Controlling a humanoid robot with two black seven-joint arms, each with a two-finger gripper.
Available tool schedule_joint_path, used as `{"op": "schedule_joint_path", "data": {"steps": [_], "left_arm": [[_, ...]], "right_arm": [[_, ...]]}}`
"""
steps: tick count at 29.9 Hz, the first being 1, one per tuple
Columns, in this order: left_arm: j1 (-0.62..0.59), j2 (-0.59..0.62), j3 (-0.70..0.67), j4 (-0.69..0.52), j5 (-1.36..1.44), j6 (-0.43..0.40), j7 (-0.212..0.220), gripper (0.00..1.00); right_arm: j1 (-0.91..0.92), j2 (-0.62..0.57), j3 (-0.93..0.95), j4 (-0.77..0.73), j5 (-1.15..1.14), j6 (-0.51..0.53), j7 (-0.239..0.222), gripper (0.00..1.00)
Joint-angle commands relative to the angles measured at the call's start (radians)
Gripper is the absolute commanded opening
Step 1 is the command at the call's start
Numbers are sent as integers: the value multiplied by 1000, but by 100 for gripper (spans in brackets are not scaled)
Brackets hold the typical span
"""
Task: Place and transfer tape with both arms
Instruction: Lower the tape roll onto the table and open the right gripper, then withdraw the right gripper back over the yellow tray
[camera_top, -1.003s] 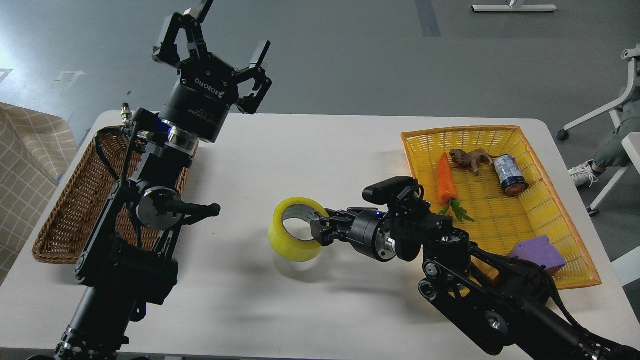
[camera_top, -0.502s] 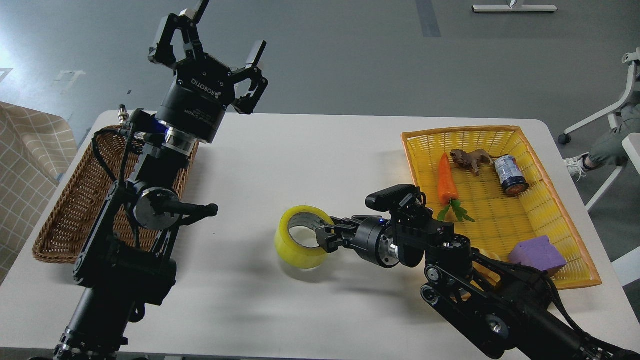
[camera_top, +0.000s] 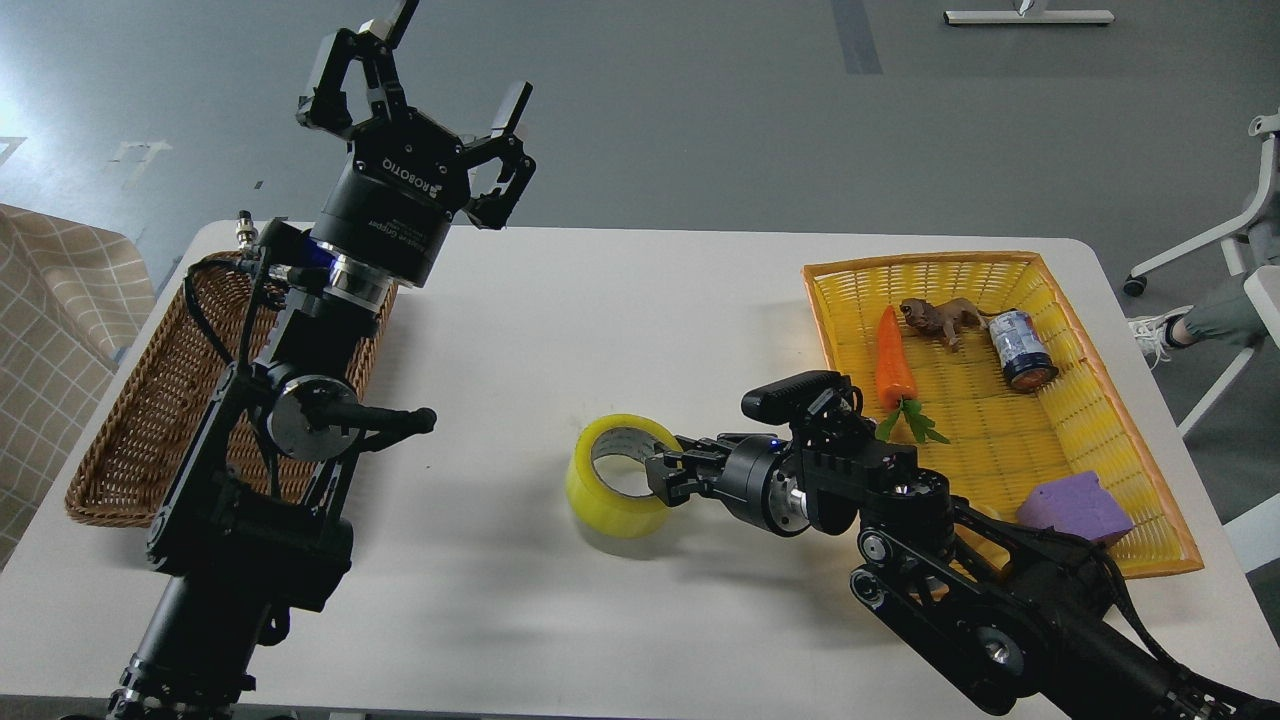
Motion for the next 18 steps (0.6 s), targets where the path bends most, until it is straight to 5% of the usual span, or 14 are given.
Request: {"op": "schedule_joint_path", "data": {"steps": [1, 6, 15, 17, 18], "left_arm": [[0, 0, -1, 0, 0, 0, 0, 98], [0, 0, -6, 0, 0, -1, 0, 98], [2, 0, -6, 2, -2, -1, 0, 98], [2, 2, -4, 2, 0, 0, 2, 98], [2, 2, -4, 2, 0, 0, 2, 98]], "right_arm": [[-1, -1, 0, -7, 0, 0, -1, 18], [5, 2, 3, -10, 0, 0, -1, 42], [16, 5, 40, -30, 0, 0, -1, 57], [17, 11, 72, -29, 0, 0, -1, 75], [19, 11, 98, -29, 0, 0, -1, 95]]}}
